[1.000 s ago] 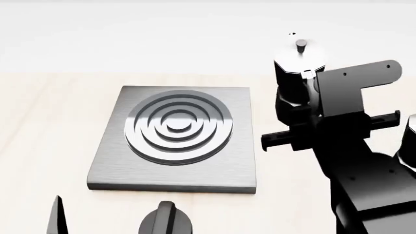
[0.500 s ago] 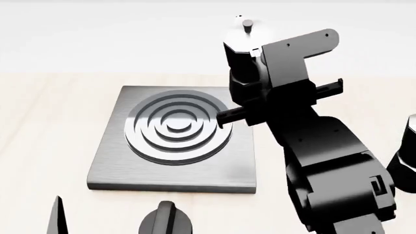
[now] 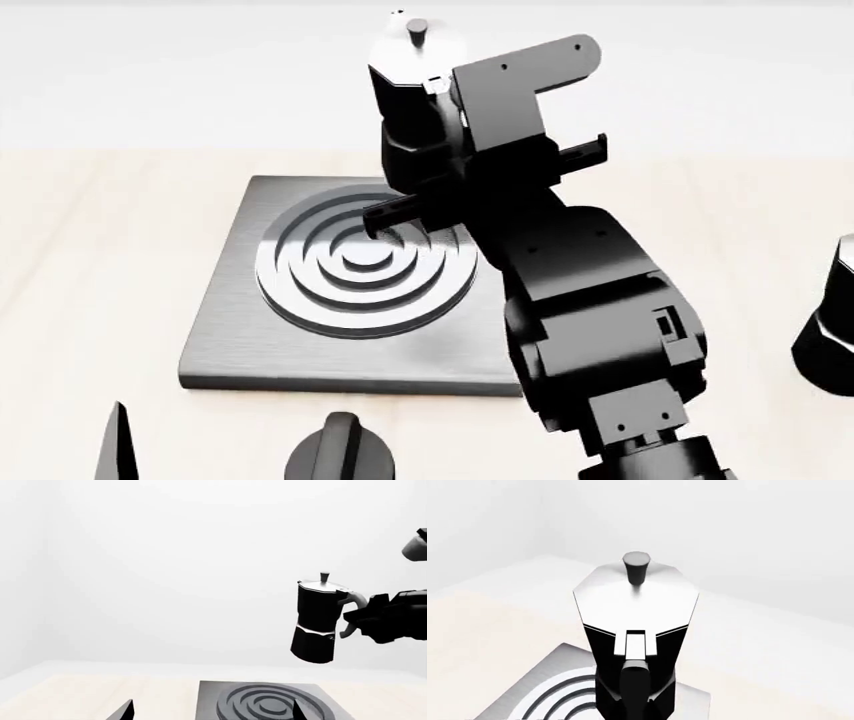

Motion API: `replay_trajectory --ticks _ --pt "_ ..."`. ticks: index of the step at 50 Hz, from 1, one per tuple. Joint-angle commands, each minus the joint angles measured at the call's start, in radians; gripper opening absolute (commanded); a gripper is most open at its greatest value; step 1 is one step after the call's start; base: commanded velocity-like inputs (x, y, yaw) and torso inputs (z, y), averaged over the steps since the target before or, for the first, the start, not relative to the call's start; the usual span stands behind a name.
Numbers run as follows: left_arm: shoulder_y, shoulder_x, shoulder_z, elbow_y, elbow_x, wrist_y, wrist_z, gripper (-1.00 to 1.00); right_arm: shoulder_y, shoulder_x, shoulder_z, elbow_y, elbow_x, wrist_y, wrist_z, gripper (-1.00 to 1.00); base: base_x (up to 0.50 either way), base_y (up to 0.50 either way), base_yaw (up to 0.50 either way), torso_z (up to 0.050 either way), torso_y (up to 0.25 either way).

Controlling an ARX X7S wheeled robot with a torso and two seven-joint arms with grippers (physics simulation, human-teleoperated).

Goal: Put both moka pots on the stove.

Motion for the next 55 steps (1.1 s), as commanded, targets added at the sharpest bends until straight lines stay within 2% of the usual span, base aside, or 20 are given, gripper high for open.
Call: replay_trajectory --ticks 1,8,15,20,34,55 --pt "-0.002 -0.002 0.002 -0.005 -0.002 0.003 -0.002 1.0 0.067 -0.082 0.012 0.159 -0.002 -0.11 -0.032 -1.0 0.0 0.0 0.0 0.0 0.0" --pt "-0.004 -0.004 -0.002 -0.002 -0.01 0.0 -0.005 1.0 0.098 -0.124 -0.03 0.302 0.034 -0.207 -0.04 -1.0 0.0 0.0 0.0 0.0 0.001" --pt "-0.001 -0.006 -0.002 -0.005 -0.013 0.012 -0.001 1.0 0.158 -0.125 -0.278 0.436 0.293 -0.346 0.006 -1.0 0.0 0.0 0.0 0.0 0.001" --pt "0.008 -0.011 -0.008 -0.002 -0.026 0.03 0.004 1.0 0.159 -0.124 -0.364 0.441 0.369 -0.388 0.023 -1.0 0.0 0.0 0.0 0.0 0.0" --pt "0.008 -0.016 -0.003 -0.009 -0.017 0.035 0.004 1.0 0.155 -0.123 -0.475 0.426 0.445 -0.421 0.043 -1.0 0.0 0.0 0.0 0.001 0.001" --pt "0.006 -0.019 0.002 -0.014 -0.02 0.044 0.003 1.0 0.178 -0.125 -0.706 0.492 0.651 -0.508 0.056 -1.0 0.0 0.0 0.0 0.0 -0.087"
